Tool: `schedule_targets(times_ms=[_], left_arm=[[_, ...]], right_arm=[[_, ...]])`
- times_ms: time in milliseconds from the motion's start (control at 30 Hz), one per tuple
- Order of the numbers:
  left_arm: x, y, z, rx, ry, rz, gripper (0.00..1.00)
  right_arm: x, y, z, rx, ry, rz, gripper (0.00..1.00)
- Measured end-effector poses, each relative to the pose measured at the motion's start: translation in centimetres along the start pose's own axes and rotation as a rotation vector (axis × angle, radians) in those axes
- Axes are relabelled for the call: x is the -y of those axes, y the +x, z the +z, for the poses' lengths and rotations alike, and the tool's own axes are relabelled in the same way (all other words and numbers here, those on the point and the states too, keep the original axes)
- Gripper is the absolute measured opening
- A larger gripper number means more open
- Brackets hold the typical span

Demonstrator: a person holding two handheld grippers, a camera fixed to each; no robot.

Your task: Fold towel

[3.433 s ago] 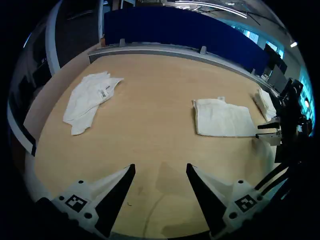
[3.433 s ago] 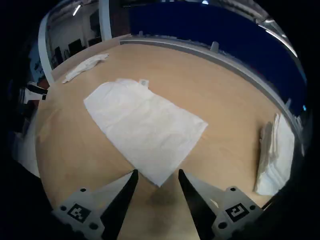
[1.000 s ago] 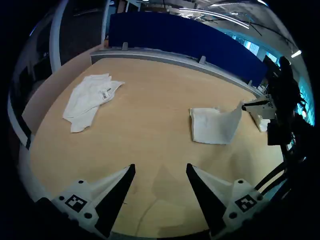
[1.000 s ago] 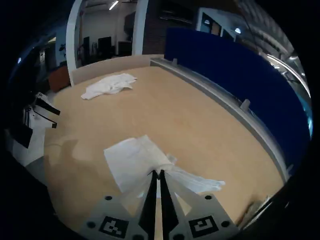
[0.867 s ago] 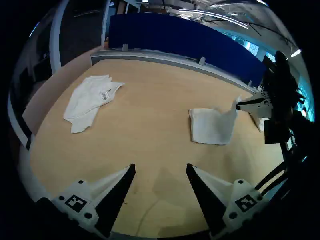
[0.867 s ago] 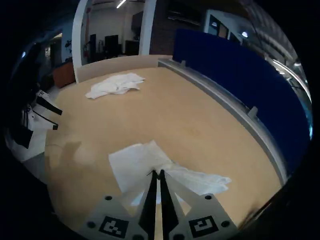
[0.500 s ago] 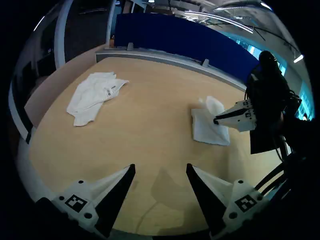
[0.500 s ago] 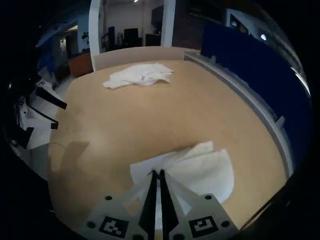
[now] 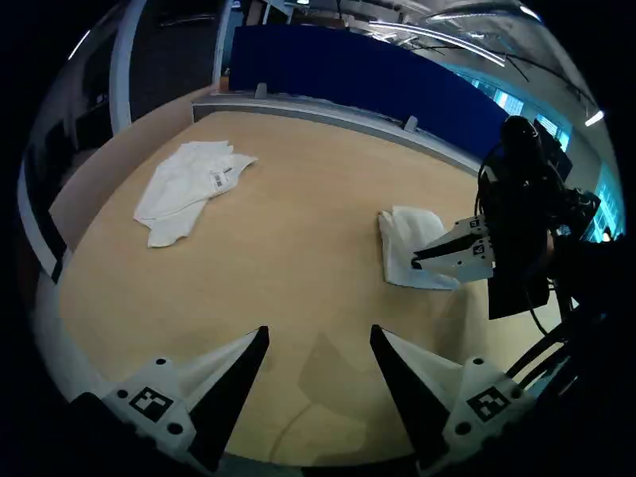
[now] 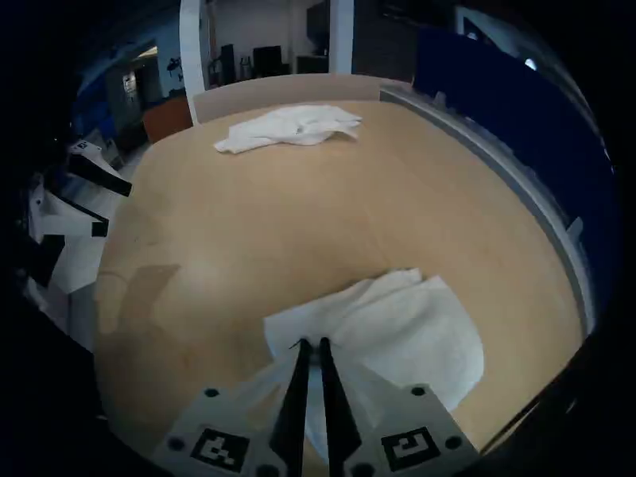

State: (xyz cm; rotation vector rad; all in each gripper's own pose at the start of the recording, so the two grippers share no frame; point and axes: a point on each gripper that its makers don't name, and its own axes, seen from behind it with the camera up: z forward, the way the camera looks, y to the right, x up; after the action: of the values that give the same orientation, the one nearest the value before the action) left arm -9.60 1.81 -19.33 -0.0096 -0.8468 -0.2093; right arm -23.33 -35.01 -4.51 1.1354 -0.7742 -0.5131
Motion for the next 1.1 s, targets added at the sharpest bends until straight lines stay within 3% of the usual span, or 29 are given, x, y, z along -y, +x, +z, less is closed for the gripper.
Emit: schedule_targets(times_ms=[200,267,700,1100], left_arm=[[0.0,0.2,0.1,0.0,0.0,0.01,0.95],[-0.1,0.3,0.1,0.0,0.0,0.009,0.95],[-0.8,0.3,0.4,0.004,-0.012,0.024,0.95],[-1.6,0.7,0.6,0.003,-0.024,0.036,0.95]], right_arm=[[0.0,0.5,-0.9,-0.053,-0.005,-0.012,0.72],[-0.2,0.5,-1.2,-0.06,-0.01,-0.008,0.8],[-1.1,-1.0,-2.9,-0.055,-0.061,0.011,0.81],[-2.6,-6.3,-5.4,-0.005,-0.145,0.116,0.81]])
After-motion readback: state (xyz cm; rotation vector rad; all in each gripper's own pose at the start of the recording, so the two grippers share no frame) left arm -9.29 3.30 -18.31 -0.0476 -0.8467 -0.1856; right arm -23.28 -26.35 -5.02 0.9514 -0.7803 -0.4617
